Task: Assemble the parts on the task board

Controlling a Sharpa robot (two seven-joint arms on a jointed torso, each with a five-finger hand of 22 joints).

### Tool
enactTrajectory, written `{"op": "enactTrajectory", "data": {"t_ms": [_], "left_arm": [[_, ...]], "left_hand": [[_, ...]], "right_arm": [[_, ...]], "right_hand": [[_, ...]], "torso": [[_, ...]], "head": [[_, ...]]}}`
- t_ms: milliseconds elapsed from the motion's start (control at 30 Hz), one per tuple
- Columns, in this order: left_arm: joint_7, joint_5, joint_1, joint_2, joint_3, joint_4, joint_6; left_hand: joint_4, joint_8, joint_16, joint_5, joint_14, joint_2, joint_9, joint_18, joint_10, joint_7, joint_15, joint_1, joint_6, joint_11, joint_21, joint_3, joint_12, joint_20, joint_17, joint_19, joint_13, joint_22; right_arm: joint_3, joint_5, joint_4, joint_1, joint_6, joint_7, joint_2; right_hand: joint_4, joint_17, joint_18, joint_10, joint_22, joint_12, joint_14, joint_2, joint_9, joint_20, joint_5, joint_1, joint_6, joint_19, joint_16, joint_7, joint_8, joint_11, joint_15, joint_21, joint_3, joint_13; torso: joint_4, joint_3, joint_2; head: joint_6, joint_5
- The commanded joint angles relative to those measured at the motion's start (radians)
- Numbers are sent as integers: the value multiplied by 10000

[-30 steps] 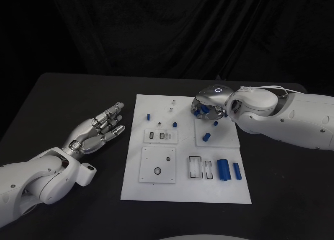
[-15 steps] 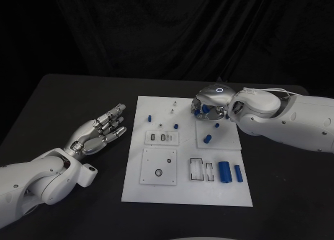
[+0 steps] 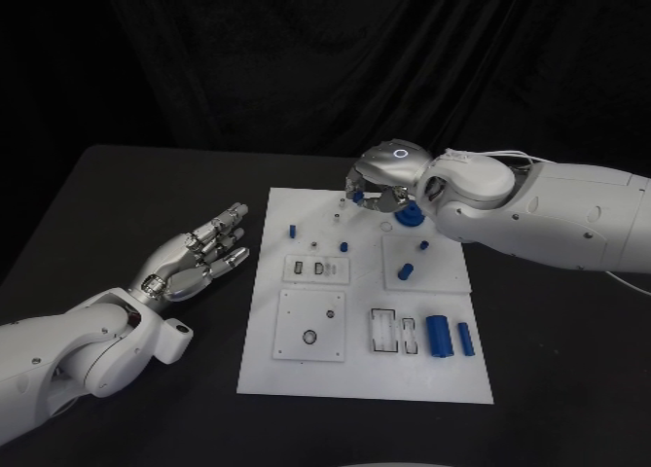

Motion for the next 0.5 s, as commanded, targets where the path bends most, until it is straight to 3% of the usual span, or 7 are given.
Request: {"op": "enactTrajectory", "data": {"t_ms": [33, 200, 333, 500], "left_arm": [[1557, -32, 28, 26, 7, -5, 93], [1622, -32, 28, 50, 7, -18, 56], [1648, -32, 28, 41, 7, -2, 32], [1715, -32, 28, 4, 7, 20, -35]], "left_hand": [[-4, 27, -37, 26, -4, -135, 7, 175, 9, 60, -7, -61, 23, 34, -35, 24, -46, 32, -9, 10, -12, -16], [26, 28, -37, 130, -4, -301, 8, 168, 17, -10, -124, -127, 31, -4, -35, -19, -44, -50, -9, 10, -9, -16], [31, 28, -37, 133, -4, -309, 8, 169, 18, -21, -130, -133, 35, -6, -35, -20, -44, -71, -9, 10, -9, -16], [30, 30, -37, 147, -4, -349, 10, 176, 24, -62, -134, -129, 49, -7, -35, -15, -42, -175, -9, 10, -8, -16]], "right_arm": [[11, 214, -355, -15, 67, 51, 283], [17, 367, -841, -87, 292, 35, 703], [19, 406, -1044, -126, 433, -22, 865], [20, 425, -1167, -156, 650, -76, 965]], "right_hand": [[-30, 17, -154, 600, 446, -37, -3, 75, 1060, 64, -26, 2, 78, 8, 67, 124, 4, -533, 95, 67, 7, -1], [-23, 27, -153, 590, 442, -121, -9, 48, 1090, 98, -61, -25, -20, -6, 66, 161, -76, -496, 151, 57, -5, -1], [-4, -19, -141, 541, 402, -244, -54, 34, 1112, 145, -115, -50, -183, -47, 23, 191, -207, -451, 196, 21, -2, -5], [19, -75, -128, 479, 363, -324, -98, 23, 1128, 172, -159, -84, -286, -86, -22, 205, -297, -417, 219, -14, -13, 1]], "torso": [[-14, 3, 3], [-9, 1, 7], [48, -3, 20], [28, -7, 22]], "head": [[-14, -23], [4, -21], [9, -70], [-10, -75]]}}
